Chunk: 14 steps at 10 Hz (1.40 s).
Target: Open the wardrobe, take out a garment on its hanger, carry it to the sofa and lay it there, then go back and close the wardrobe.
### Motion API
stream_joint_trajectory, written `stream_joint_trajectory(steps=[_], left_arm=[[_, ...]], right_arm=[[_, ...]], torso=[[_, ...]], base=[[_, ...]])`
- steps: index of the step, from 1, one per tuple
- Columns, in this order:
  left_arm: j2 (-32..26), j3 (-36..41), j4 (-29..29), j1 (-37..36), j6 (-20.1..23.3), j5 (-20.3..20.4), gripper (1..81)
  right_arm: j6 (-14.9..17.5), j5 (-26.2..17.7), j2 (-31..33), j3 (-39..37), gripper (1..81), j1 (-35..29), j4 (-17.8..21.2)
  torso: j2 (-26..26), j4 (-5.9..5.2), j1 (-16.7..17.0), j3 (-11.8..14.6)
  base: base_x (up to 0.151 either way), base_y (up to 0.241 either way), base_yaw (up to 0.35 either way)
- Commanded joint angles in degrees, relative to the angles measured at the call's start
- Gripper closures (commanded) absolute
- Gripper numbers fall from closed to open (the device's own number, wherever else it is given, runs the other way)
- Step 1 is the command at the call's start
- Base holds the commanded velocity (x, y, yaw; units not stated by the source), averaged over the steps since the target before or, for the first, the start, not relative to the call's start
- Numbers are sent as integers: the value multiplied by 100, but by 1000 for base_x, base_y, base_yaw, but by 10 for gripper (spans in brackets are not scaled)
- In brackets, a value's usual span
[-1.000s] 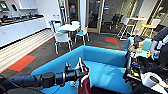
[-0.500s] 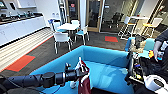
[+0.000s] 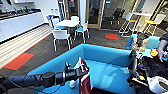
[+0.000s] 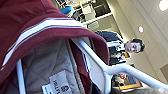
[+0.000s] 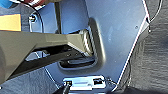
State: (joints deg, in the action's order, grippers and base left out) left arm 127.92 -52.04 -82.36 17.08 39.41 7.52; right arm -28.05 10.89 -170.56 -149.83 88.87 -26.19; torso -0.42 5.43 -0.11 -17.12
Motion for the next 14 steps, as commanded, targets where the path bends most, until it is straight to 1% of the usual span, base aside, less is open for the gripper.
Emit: stream_joint_trajectory(steps=[1, 5, 6, 8, 9, 12, 14], left_arm=[[-55, 326, 106, -833, 5, -699, 811], [-20, 352, 106, -833, 6, -699, 811], [50, 344, 220, -867, 5, -647, 811], [489, -261, 150, -1307, -65, -629, 811], [665, -569, 10, -1509, -74, -673, 811], [841, -1167, -420, -2062, -74, -752, 811], [973, -1423, -738, -2527, -74, -761, 811]], right_arm=[[28, -306, 28, 8, 10, -22, -71], [28, -306, 28, 8, 10, -22, -71], [28, -306, 20, 8, 10, -22, -71], [28, -315, 11, 17, 10, -49, -71], [28, -315, 11, 8, 10, -49, -71], [28, -315, 2, 8, 10, -75, -71], [28, -324, -16, 8, 10, -101, -80]], torso=[[0, 0, 0, 0], [0, 0, 0, -2], [0, 0, 0, -2], [0, 0, 0, -2], [0, 0, 0, -2], [0, 0, 0, -2], [2, 0, 0, -2]], base=[[0, 0, 0], [0, 0, 0], [0, 0, 0], [0, 0, 0], [0, 0, 0], [0, 0, 0], [0, 0, 0]])
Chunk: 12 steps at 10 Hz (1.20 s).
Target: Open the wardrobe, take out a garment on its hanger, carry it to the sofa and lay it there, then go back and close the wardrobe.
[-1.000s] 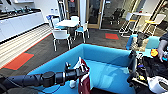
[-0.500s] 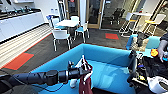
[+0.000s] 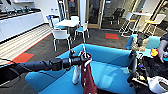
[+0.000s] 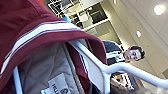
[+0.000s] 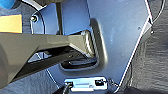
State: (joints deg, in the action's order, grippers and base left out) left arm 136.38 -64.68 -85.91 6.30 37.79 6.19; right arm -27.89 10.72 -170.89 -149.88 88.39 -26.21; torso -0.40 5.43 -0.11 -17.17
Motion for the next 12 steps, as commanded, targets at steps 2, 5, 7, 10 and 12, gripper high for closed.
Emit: stream_joint_trajectory(steps=[2, 5, 7, 10, 12], left_arm=[[293, -447, -662, -1793, 88, -645, 811], [558, -642, -805, -2040, 88, -698, 811], [795, -853, -928, -2172, 88, -690, 811], [1305, -1591, -1095, -2338, 88, -698, 811], [1410, -2127, -1227, -2550, 88, -734, 811]], right_arm=[[12, -307, -9, 13, 10, -54, -77], [21, -307, -18, 13, 10, -54, -77], [21, -307, -18, 13, 10, -45, -77], [21, -307, -53, 13, 10, -71, -77], [21, -307, -71, 13, 10, -89, -77]], torso=[[0, 0, 0, 0], [0, 566, -2, 0], [0, 217, -2, 0], [0, 485, -2, -2], [0, 481, -2, -2]], base=[[0, 0, 0], [0, 0, 0], [0, 0, 0], [0, 0, 0], [0, 0, 0]])
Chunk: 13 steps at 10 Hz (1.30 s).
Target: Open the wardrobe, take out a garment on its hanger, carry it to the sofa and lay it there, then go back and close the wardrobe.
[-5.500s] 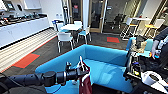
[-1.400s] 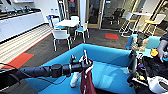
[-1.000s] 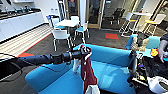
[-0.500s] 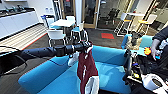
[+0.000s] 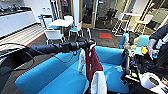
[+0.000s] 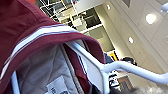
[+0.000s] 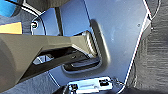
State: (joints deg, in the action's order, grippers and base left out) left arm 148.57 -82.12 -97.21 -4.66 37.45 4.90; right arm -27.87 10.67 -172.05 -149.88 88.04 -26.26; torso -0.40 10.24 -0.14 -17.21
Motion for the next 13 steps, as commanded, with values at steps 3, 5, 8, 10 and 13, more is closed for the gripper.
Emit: stream_joint_trajectory(steps=[3, 5, 8, 10, 13], left_arm=[[287, -1401, -246, -1507, 122, -789, 811], [543, -2001, -281, -1411, 122, -842, 811], [895, -2687, -211, -1016, 122, -850, 811], [886, -2933, -176, -612, 131, -842, 811], [1008, -3466, -167, 48, 193, -832, 811]], right_arm=[[27, -451, -25, 13, 10, -133, -72], [27, -469, -25, 13, 10, -141, -72], [18, -460, -34, -22, 10, -115, -64], [18, -460, -43, -22, 10, -124, -64], [18, -451, -60, -31, 10, -115, -64]], torso=[[0, 0, 0, 0], [0, 0, 0, 0], [2, 0, -2, -2], [2, -211, -2, -2], [2, -592, -2, -2]], base=[[0, 0, 0], [0, 0, 0], [0, 0, 0], [0, 0, 0], [0, 0, 0]])
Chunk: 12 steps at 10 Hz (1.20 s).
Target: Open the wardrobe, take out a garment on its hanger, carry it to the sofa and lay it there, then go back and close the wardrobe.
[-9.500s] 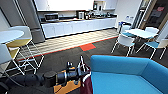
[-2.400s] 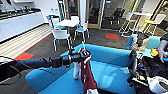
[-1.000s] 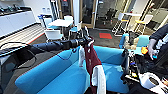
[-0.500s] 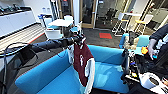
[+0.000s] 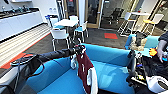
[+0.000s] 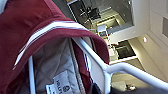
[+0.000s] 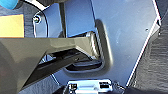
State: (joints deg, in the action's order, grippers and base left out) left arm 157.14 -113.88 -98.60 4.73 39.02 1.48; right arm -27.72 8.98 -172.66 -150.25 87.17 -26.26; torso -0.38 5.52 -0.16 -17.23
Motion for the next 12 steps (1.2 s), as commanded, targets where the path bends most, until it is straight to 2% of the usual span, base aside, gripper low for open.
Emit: stream_joint_trajectory(steps=[1, 2, 3, 8, 10, 12], left_arm=[[222, -554, 41, -733, 35, -499, 811], [292, -852, 164, -583, 35, -516, 811], [328, -1118, 270, -399, 44, -508, 811], [64, -1760, 631, 94, 35, -464, 811], [-165, -1918, 640, 191, 44, -499, 811], [-392, -1918, 833, 270, 44, -499, 811]], right_arm=[[4, -283, 0, 5, 10, -20, -55], [3, -274, 0, 14, 10, -11, -55], [-5, -266, -8, 5, 10, -11, -55], [-5, -239, -8, 5, 10, 33, -55], [-5, -213, -8, 5, 10, 42, -64], [-5, -204, -8, 5, 10, 42, -55]], torso=[[0, 15, 0, 0], [0, -125, 0, 0], [0, -186, 0, 0], [0, -199, 0, 0], [0, -443, 0, 0], [0, -942, 0, 0]], base=[[0, 0, 0], [0, 0, 0], [0, 0, 0], [0, 0, 0], [0, 0, 0], [0, 0, 0]])
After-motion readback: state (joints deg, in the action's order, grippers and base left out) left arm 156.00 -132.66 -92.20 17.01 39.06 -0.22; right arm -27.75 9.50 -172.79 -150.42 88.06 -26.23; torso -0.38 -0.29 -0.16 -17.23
